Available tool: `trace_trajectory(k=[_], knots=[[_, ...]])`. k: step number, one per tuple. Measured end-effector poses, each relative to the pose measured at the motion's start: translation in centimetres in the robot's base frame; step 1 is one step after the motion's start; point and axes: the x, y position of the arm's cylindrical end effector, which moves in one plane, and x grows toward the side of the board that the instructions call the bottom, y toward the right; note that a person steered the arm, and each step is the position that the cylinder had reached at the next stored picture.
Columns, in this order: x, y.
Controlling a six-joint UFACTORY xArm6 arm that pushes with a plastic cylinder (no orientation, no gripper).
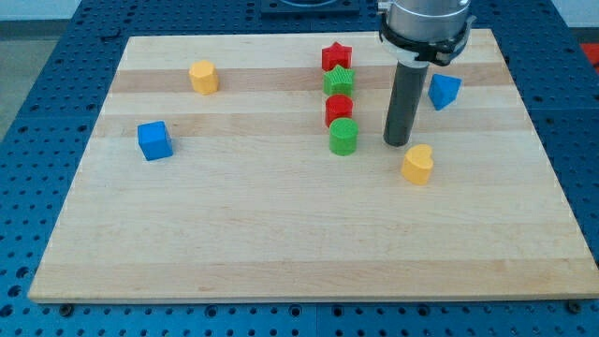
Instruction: Slide the green circle a bit left
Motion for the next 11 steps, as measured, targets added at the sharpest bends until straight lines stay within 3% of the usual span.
trace_trajectory(k=[2,11], knots=[[-1.6,-0.9],[-0.4,-4.3]])
